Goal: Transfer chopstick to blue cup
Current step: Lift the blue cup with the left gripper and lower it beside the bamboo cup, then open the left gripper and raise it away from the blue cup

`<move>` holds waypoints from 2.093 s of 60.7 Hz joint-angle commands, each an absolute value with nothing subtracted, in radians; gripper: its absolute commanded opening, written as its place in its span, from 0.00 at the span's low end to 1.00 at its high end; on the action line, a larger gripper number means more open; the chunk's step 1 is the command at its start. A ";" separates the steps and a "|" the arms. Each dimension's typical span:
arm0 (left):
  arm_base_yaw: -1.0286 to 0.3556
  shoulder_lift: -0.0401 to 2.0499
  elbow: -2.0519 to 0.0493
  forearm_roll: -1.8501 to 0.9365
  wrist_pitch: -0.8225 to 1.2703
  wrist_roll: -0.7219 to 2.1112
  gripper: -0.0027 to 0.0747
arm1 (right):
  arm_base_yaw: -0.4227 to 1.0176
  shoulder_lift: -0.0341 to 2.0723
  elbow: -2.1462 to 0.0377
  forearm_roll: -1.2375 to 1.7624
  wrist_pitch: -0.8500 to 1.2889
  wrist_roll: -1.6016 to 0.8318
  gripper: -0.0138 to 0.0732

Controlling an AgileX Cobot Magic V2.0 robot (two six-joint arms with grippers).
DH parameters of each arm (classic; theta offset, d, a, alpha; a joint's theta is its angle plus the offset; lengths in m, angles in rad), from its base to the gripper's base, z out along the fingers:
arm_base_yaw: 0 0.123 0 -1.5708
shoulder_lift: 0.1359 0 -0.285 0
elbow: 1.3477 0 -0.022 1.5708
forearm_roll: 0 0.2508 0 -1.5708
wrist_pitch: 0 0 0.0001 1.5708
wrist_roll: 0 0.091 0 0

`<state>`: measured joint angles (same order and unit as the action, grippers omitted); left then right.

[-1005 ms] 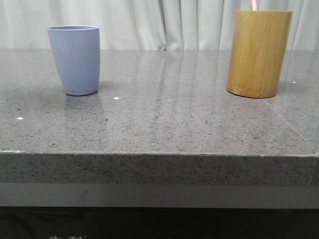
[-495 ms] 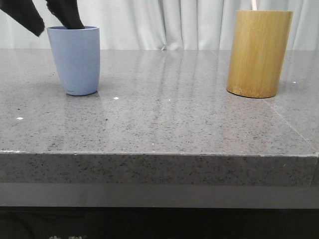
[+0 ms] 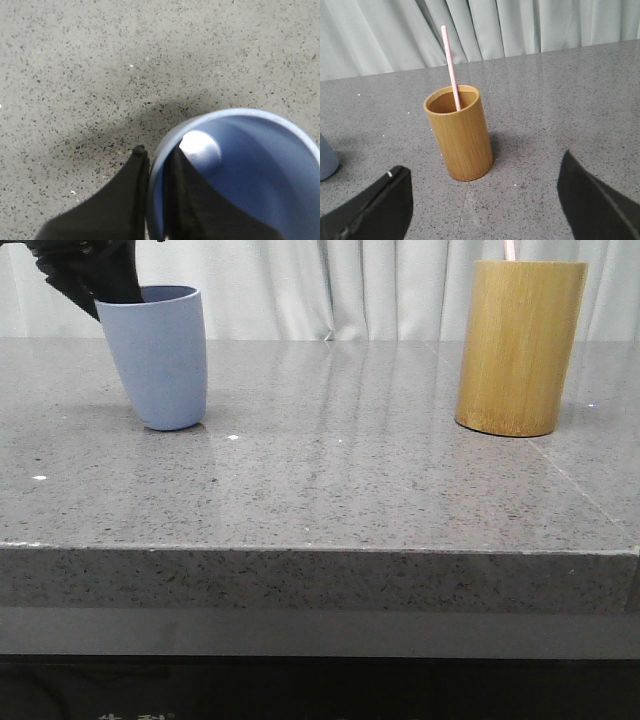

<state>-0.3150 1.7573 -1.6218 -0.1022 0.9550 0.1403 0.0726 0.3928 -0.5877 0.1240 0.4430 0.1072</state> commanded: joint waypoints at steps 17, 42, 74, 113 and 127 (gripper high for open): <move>-0.482 1.725 -1.815 -0.130 0.911 0.149 0.01 | 0.067 0.406 -0.622 0.125 0.371 0.098 0.85; -0.609 1.964 -2.135 -0.205 1.103 0.133 0.01 | 0.067 0.406 -0.622 0.125 0.371 0.098 0.85; -0.610 2.022 -2.169 -0.207 1.056 0.129 0.11 | 0.067 0.406 -0.622 0.125 0.372 0.098 0.85; -0.584 1.994 -2.336 -0.187 1.282 0.129 0.43 | 0.067 0.406 -0.621 0.125 0.376 0.098 0.85; -0.557 1.886 -2.266 -0.069 1.282 0.111 0.12 | 0.067 0.406 -0.621 0.125 0.379 0.098 0.85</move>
<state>-0.5680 1.9981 -2.2703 -0.1058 1.2600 0.1233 0.0726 0.3928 -0.5877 0.1240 0.4499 0.1072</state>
